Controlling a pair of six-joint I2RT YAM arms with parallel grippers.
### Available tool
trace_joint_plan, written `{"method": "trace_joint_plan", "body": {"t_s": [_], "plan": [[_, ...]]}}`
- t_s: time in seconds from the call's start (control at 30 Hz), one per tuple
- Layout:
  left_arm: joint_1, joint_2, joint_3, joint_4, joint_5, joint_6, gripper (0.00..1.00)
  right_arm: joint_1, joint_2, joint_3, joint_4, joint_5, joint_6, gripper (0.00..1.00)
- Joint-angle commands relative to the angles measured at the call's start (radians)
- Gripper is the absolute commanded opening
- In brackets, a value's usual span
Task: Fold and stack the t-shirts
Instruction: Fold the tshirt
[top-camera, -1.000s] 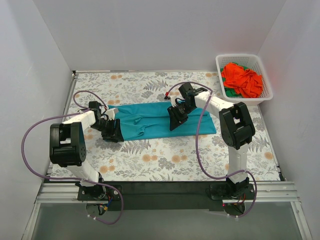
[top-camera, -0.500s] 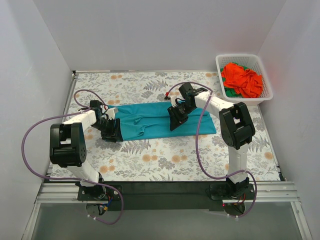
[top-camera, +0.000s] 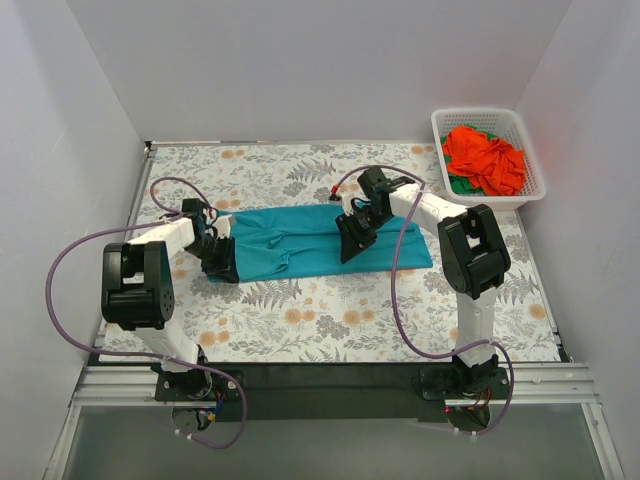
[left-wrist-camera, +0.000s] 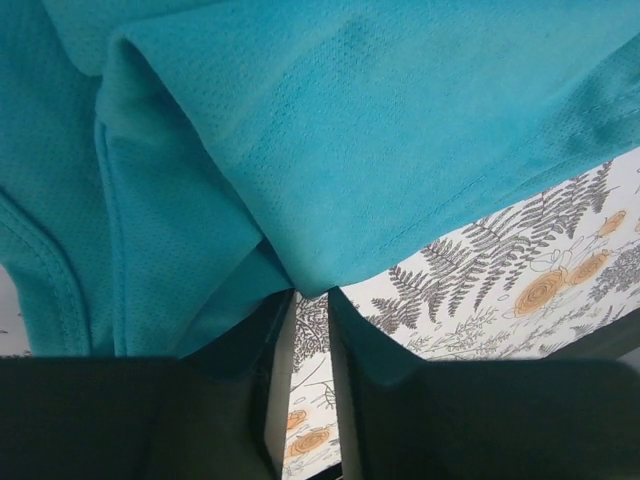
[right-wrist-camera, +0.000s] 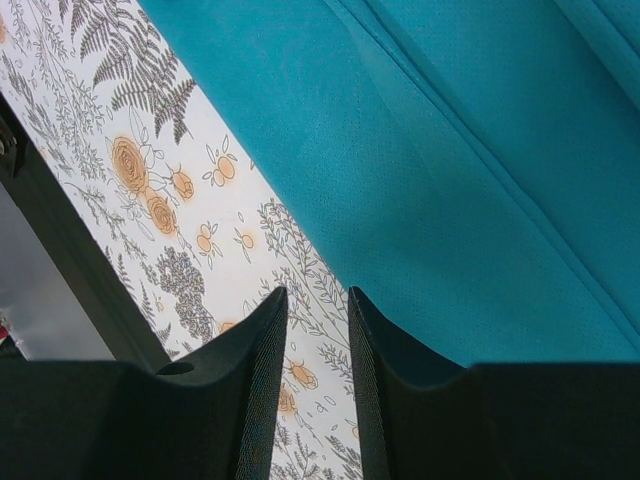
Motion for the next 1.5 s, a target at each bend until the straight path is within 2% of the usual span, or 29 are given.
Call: {"method": "trace_joint_plan", "body": {"t_s": [0.0,0.2,0.67,0.97,1.13,1.2,1.23,1.27,1.37,1.47], "plan": [[-0.009,0.005,0.038,0.010,0.030,0.002,0.16,-0.001,-0.046,-0.003,0.011,-0.002,-0.002,0.37],[-0.009,-0.010,0.088,-0.021,0.082,-0.016,0.00,-0.002,-0.041,-0.005,0.011,0.000,-0.005,0.36],[-0.009,0.001,0.237,-0.111,0.125,-0.028,0.00,-0.016,-0.038,-0.028,0.012,0.041,-0.012,0.32],[-0.009,0.180,0.487,-0.073,0.139,-0.067,0.00,-0.034,-0.044,-0.046,0.006,0.047,-0.019,0.32],[-0.009,0.260,0.552,-0.039,0.145,-0.097,0.00,-0.037,-0.061,-0.066,0.005,0.044,-0.031,0.32],[-0.009,0.268,0.558,-0.019,0.125,-0.110,0.08,-0.040,-0.070,-0.077,0.003,0.049,-0.039,0.32],[-0.009,0.266,0.553,-0.013,0.119,-0.113,0.20,-0.042,-0.073,-0.081,0.005,0.052,-0.042,0.32],[-0.009,0.249,0.547,0.004,0.098,-0.116,0.26,-0.045,-0.086,-0.084,0.003,0.054,-0.045,0.33],[-0.009,0.205,0.506,0.051,0.044,-0.131,0.34,-0.059,-0.109,-0.097,0.002,0.063,-0.057,0.33],[-0.009,0.122,0.426,0.094,0.007,-0.139,0.38,-0.086,-0.129,-0.100,-0.001,0.075,-0.070,0.33]]}}
